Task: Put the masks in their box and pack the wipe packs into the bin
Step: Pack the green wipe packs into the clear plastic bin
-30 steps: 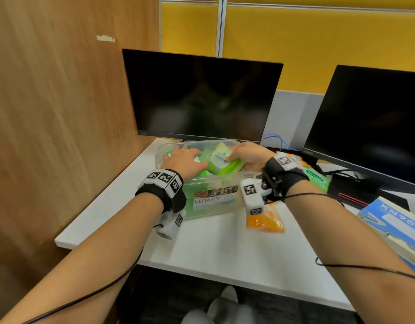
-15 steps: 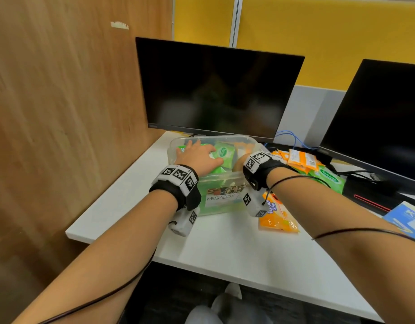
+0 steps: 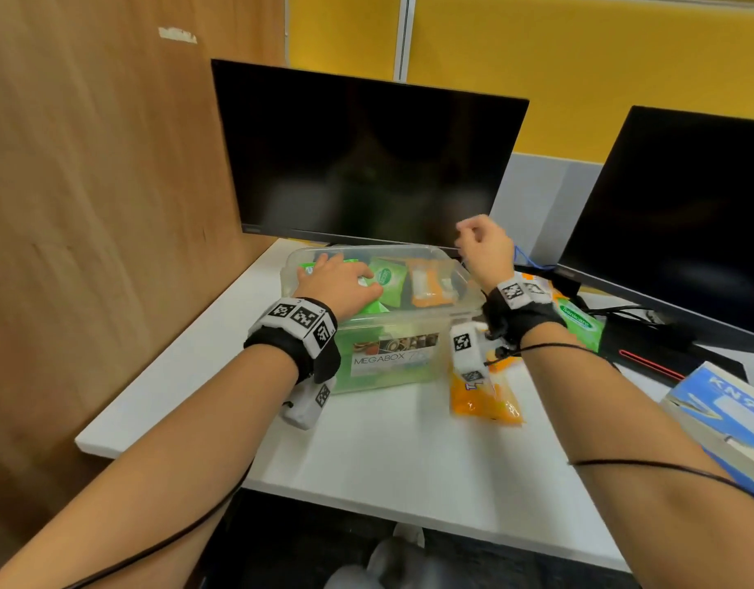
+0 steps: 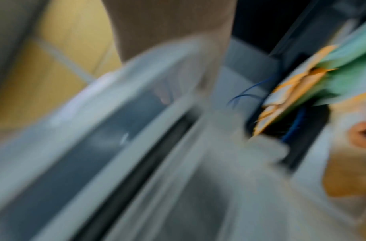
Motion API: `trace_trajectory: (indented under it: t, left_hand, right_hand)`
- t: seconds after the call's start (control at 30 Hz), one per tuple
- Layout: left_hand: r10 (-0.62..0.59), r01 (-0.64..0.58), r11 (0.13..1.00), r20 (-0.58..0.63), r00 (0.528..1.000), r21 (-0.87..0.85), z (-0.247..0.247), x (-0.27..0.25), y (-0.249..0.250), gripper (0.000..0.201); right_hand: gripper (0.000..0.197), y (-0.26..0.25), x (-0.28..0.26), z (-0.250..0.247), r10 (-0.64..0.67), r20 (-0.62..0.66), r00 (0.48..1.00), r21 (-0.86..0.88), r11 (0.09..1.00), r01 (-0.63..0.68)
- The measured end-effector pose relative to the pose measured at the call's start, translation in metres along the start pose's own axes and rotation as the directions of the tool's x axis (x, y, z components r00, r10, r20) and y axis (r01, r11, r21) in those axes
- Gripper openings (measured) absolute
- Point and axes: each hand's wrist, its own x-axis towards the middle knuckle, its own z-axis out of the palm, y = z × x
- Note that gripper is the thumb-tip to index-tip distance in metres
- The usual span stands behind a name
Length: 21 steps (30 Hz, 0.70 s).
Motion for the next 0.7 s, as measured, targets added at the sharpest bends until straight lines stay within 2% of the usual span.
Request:
trace_trajectory:
  t: [0.07, 0.1, 0.2, 0.3, 0.33, 0.4, 0.43, 0.47, 0.5, 0.57, 0.63, 0.7]
  left_hand:
    - [0.004, -0.004, 1.0, -0.003, 1.0, 0.003, 0.001, 0.003, 0.0, 0.043]
    - [0.004, -0.004, 1.0, -0.001, 1.0, 0.007, 0.002, 0.005, 0.001, 0.043]
    - [0.005, -0.005, 1.0, 0.004, 1.0, 0.027, 0.004, 0.01, 0.0, 0.044]
    - [0.015, -0.016, 0.999, 0.002, 1.0, 0.049, 0.006, 0.015, 0.001, 0.045]
    - [0.016, -0.016, 0.998, 0.002, 1.0, 0.058, 0.006, 0.016, 0.002, 0.045]
    - [0.021, -0.021, 0.997, 0.002, 1.0, 0.071, 0.008, 0.02, 0.002, 0.046]
    - [0.022, -0.022, 0.997, 0.002, 1.0, 0.073, 0.009, 0.022, 0.002, 0.046]
    - [0.022, -0.022, 0.997, 0.002, 1.0, 0.074, 0.01, 0.023, 0.001, 0.046]
    - [0.021, -0.021, 0.997, 0.003, 1.0, 0.074, 0.011, 0.025, 0.001, 0.045]
    - [0.017, -0.018, 0.997, 0.007, 1.0, 0.08, 0.012, 0.028, 0.002, 0.044]
    - [0.015, -0.015, 0.996, 0.005, 1.0, 0.086, 0.011, 0.028, 0.004, 0.043]
    - [0.016, -0.016, 0.996, 0.002, 1.0, 0.089, 0.011, 0.028, 0.005, 0.042]
  right_hand:
    - [0.03, 0.037, 0.016, -0.022, 0.222, -0.085, 0.971, -0.046, 0.973, -0.226]
    - [0.033, 0.058, 0.021, -0.031, 0.324, -0.081, 0.943, -0.15, 0.931, -0.332]
    - [0.039, 0.113, 0.024, -0.049, 0.496, -0.059, 0.866, -0.468, 0.753, -0.463]
    - [0.088, 0.167, 0.035, -0.055, 0.557, 0.01, 0.831, -0.703, 0.595, -0.39]
    - [0.1, 0.189, 0.043, -0.055, 0.554, 0.023, 0.832, -0.742, 0.567, -0.357]
    - [0.105, 0.252, 0.076, -0.05, 0.507, 0.052, 0.86, -0.766, 0.573, -0.291]
    - [0.107, 0.294, 0.101, -0.043, 0.451, 0.08, 0.889, -0.745, 0.62, -0.247]
    - [0.111, 0.31, 0.114, -0.039, 0.45, 0.11, 0.886, -0.732, 0.64, -0.234]
    - [0.116, 0.299, 0.111, -0.036, 0.454, 0.117, 0.883, -0.742, 0.631, -0.226]
    - [0.119, 0.249, 0.082, -0.036, 0.481, 0.048, 0.875, -0.773, 0.573, -0.272]
    - [0.11, 0.213, 0.061, -0.033, 0.517, 0.025, 0.856, -0.788, 0.537, -0.301]
    - [0.103, 0.195, 0.059, -0.033, 0.525, 0.036, 0.851, -0.789, 0.537, -0.298]
